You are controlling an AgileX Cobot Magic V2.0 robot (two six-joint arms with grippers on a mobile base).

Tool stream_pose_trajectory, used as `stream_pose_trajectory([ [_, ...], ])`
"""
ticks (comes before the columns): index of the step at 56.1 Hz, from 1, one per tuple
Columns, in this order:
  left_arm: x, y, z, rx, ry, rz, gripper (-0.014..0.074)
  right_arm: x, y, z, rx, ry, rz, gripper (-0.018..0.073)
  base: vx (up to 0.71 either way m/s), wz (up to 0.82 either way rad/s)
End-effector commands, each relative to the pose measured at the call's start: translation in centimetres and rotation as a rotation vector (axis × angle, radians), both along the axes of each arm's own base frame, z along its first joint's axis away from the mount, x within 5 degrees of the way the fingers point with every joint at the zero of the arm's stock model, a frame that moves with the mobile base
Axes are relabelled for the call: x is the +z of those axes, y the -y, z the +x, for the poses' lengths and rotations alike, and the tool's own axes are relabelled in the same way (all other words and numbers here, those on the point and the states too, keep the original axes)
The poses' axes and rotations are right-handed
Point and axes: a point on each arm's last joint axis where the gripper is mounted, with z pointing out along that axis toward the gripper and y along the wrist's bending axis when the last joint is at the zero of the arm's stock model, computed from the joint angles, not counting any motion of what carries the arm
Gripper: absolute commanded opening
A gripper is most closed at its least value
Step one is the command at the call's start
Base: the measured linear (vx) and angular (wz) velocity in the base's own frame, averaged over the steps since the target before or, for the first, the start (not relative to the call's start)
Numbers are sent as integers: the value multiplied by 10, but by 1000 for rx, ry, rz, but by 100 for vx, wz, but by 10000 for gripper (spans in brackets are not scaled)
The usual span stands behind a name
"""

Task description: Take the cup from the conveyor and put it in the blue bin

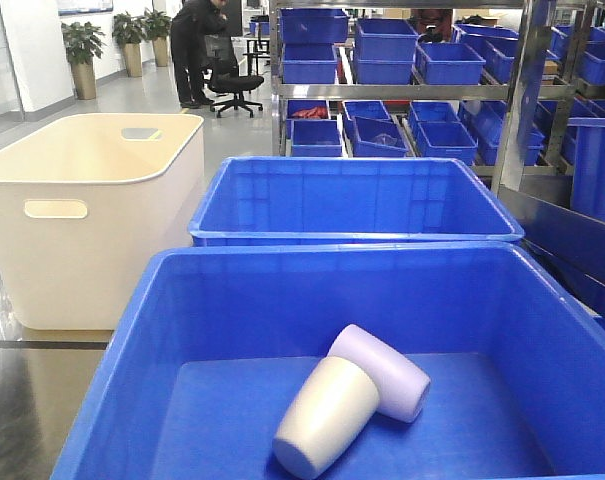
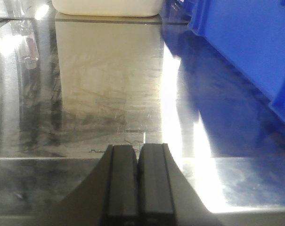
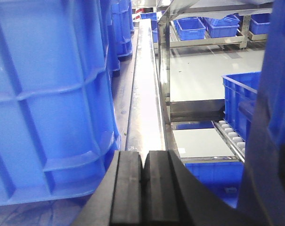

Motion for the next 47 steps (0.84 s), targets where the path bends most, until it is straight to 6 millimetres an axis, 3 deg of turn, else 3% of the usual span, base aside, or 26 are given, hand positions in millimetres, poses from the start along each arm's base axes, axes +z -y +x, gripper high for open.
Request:
stream_pose_trajectory([
  [1,4,-1,1,15,86,-15,-3,1,0,1,7,69,-14,-9,0,0],
  [47,4,-1,1,15,86,-15,-3,1,0,1,7,69,-14,-9,0,0],
])
